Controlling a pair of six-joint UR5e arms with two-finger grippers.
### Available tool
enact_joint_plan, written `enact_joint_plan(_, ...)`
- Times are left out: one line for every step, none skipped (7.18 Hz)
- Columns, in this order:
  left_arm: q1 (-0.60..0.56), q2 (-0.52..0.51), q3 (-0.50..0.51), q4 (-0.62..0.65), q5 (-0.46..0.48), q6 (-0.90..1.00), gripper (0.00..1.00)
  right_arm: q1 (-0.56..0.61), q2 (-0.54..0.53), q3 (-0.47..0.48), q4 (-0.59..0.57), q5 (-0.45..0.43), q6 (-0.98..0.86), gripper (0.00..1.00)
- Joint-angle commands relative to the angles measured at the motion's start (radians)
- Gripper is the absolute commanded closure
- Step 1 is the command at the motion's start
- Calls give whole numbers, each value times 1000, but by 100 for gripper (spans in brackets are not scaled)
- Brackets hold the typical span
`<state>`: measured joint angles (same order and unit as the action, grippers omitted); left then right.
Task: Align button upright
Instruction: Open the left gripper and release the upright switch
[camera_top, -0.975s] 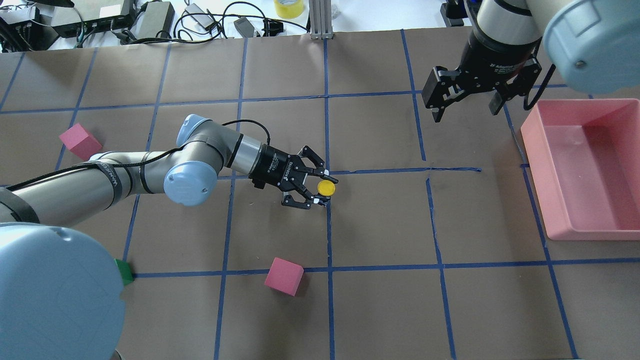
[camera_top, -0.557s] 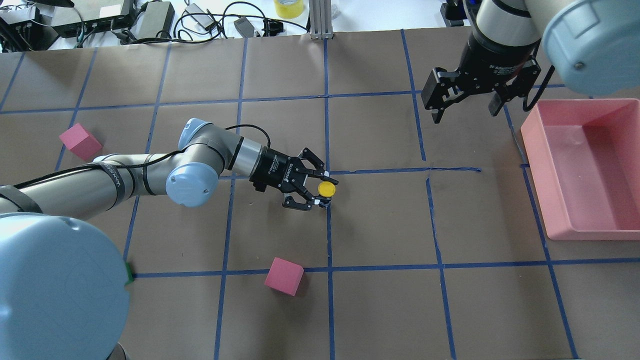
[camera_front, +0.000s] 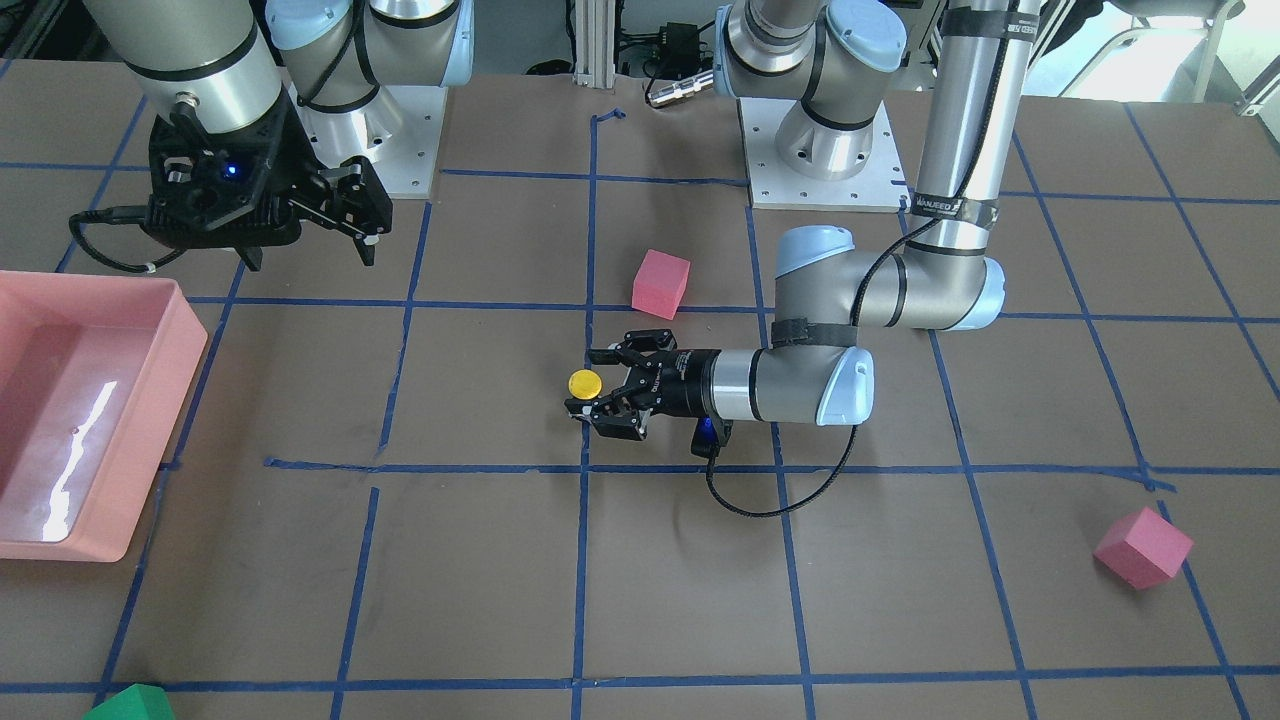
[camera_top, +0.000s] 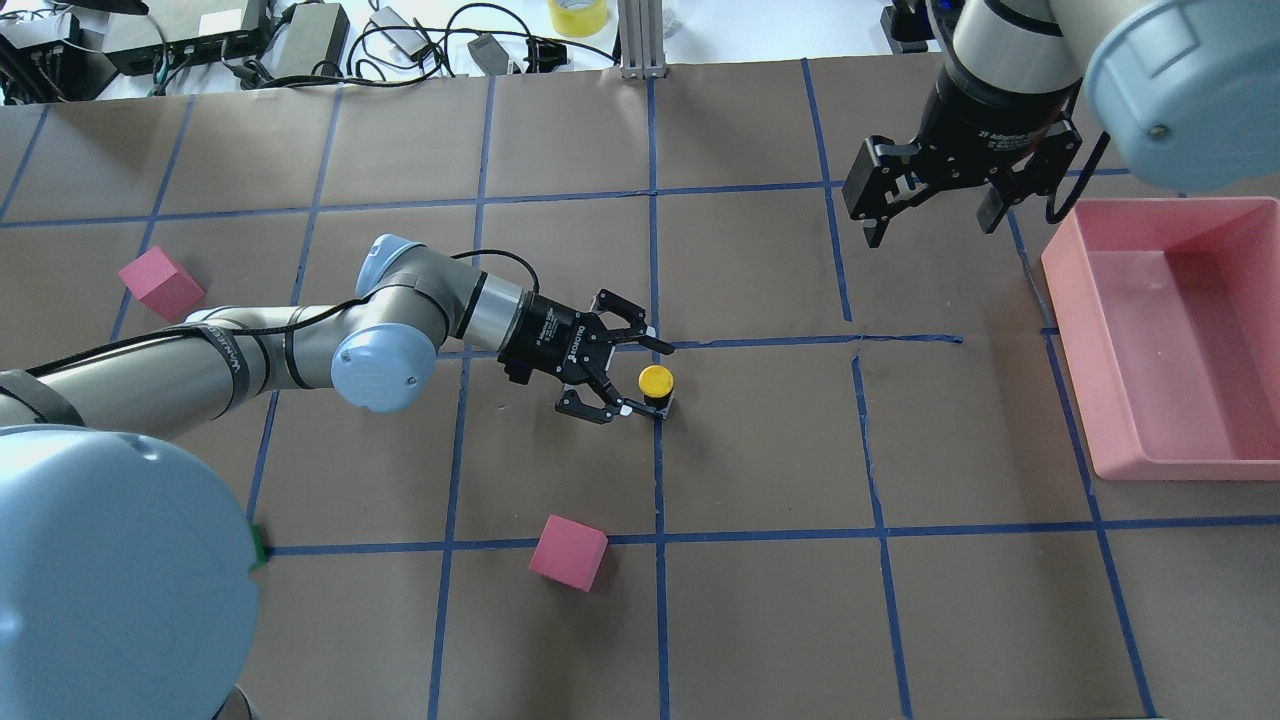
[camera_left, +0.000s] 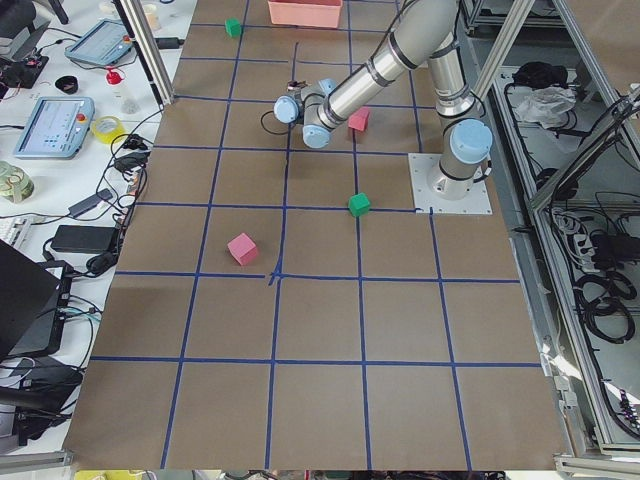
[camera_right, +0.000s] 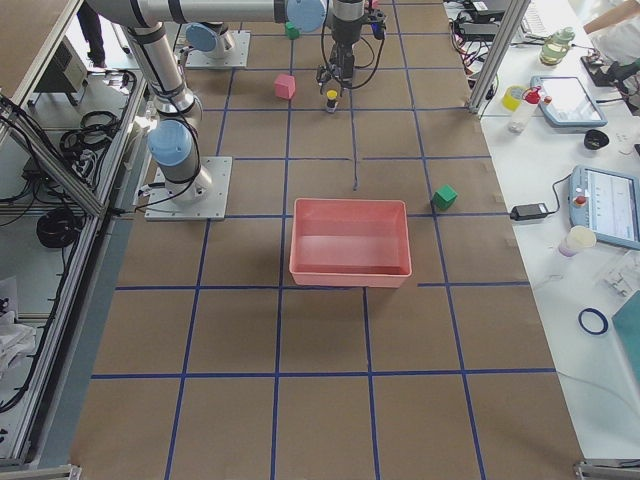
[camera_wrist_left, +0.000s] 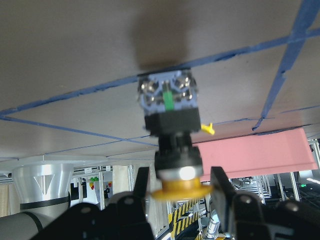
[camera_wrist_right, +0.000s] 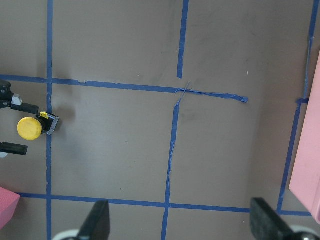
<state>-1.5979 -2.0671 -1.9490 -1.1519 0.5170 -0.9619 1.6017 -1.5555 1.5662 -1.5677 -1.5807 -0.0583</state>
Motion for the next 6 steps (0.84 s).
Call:
enact_joint_plan(3, 54, 53, 14, 94, -96, 10, 0, 0, 2, 0, 1, 0, 0)
enact_joint_plan(28, 94, 140, -3, 174, -159, 8, 0, 0, 2, 0, 1, 0, 0)
enact_joint_plan(41, 131, 232, -15, 246, -228, 5, 0, 0, 2, 0, 1, 0, 0)
enact_joint_plan(41, 172, 278, -19, 356, -151, 5, 0, 0, 2, 0, -1, 0, 0)
enact_joint_plan(52, 198, 286, -19, 376, 65, 5, 1, 0, 2, 0, 1, 0, 0)
enact_joint_plan(93, 215, 291, -19, 430, 183, 5, 0, 0, 2, 0, 1, 0, 0)
